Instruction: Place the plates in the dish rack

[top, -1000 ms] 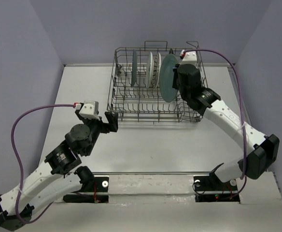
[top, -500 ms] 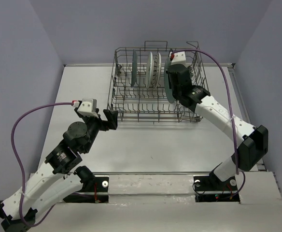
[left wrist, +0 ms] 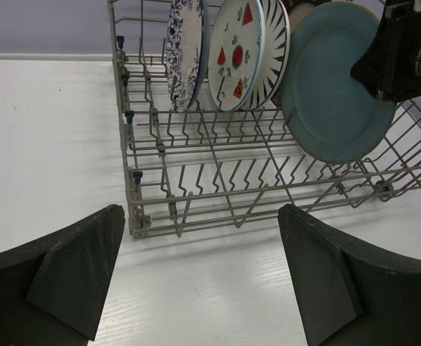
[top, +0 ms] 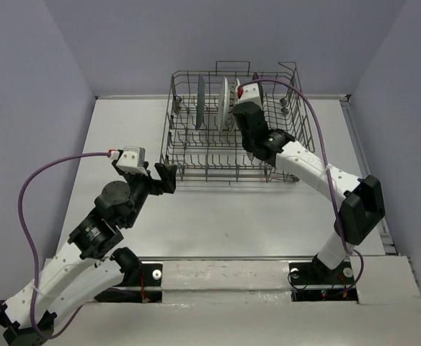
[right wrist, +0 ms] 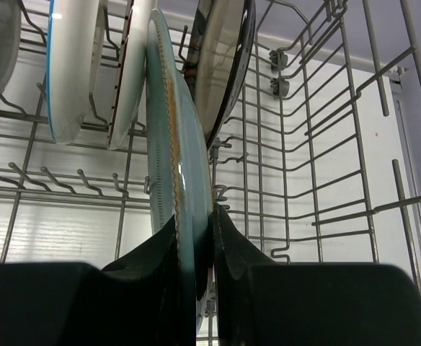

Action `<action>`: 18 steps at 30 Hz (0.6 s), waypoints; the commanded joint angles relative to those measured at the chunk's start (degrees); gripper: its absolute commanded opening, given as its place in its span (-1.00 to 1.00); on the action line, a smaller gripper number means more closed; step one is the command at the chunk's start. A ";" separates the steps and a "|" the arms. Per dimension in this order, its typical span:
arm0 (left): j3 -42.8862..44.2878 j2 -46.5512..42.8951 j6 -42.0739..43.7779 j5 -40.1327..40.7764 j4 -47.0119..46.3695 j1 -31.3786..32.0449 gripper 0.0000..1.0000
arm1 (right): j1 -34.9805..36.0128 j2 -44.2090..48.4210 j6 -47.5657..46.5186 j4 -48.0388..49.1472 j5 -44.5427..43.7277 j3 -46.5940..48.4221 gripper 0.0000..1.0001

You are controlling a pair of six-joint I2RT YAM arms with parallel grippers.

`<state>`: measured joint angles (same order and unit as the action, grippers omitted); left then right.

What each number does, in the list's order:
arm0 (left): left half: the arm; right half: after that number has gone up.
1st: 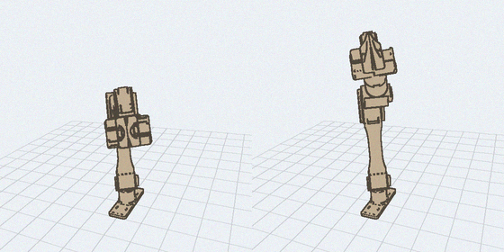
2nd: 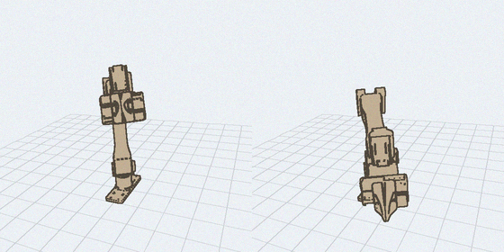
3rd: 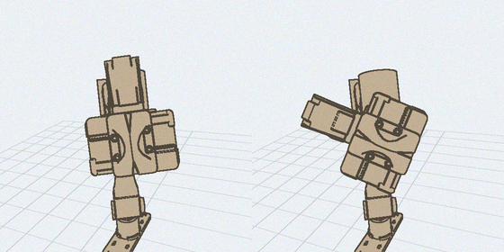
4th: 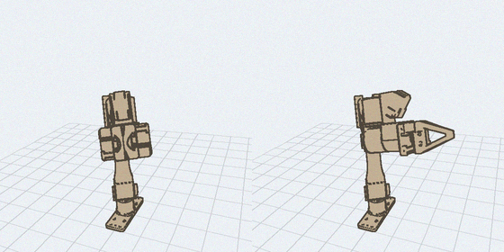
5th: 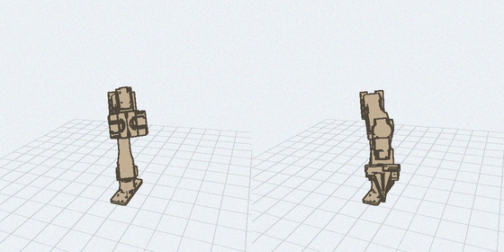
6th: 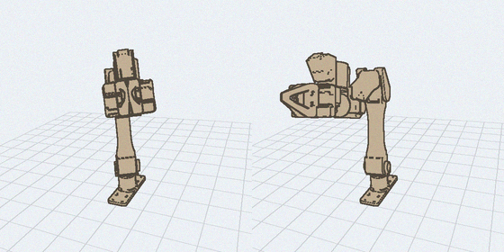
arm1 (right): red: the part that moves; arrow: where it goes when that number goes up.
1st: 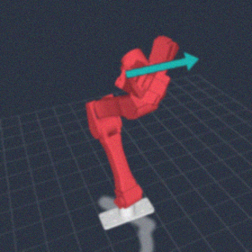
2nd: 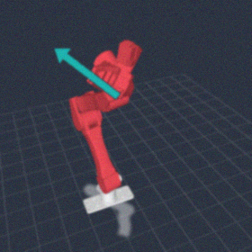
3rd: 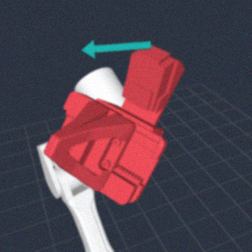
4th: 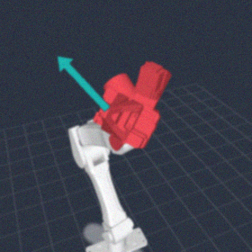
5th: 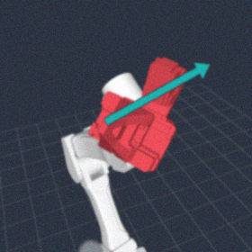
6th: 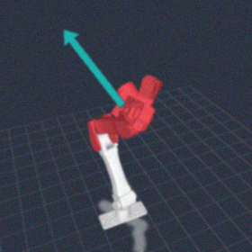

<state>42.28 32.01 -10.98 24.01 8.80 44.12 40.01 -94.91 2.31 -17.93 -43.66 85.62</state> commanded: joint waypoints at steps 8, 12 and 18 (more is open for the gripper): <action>-0.71 -0.02 0.70 -1.07 -2.65 -0.35 0.98 | 4.55 -3.16 3.58 3.17 -13.72 4.99 -0.87; -0.71 0.07 0.70 -1.07 -2.65 -0.35 0.98 | 5.17 -3.79 7.18 1.94 -14.17 3.94 -0.87; -0.80 0.42 0.61 -0.98 -2.73 -0.35 0.98 | 5.17 -3.52 12.10 0.36 -12.77 0.16 -0.87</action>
<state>41.98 31.99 -10.98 23.29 8.80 44.12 44.66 -99.09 7.94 -19.66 -54.68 86.19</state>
